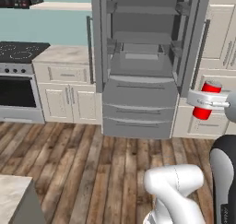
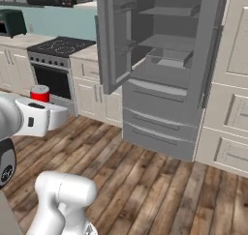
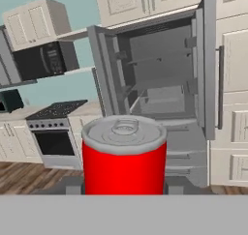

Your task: Open the fridge, grab two sodas, and place both sodas inside the bowl with ice on the dining counter.

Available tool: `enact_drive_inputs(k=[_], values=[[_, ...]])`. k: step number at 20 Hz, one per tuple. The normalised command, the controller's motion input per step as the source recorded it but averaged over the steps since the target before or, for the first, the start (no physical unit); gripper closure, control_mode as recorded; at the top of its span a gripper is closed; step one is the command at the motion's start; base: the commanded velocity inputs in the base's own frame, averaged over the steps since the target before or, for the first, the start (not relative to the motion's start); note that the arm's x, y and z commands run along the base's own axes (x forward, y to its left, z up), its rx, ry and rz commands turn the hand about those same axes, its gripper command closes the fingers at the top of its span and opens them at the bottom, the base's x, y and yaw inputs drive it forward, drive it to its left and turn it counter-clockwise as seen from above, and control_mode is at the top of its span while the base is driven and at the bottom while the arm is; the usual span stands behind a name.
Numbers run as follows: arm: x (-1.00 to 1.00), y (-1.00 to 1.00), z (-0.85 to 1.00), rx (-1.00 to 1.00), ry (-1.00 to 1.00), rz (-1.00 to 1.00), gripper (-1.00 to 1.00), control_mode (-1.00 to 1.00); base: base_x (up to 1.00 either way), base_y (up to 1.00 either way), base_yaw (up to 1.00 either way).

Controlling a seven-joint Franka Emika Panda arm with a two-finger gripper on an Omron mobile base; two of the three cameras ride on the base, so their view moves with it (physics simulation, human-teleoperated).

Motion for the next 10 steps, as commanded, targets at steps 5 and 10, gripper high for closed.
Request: enact_drive_inputs(k=[5,10], values=[[0.0,0.0,0.0,0.0,0.0,0.0,1.0,1.0,-1.0,0.1,0.23],[0.0,0.0,0.0,0.0,0.0,0.0,1.0,1.0,-1.0,0.46,0.21]])
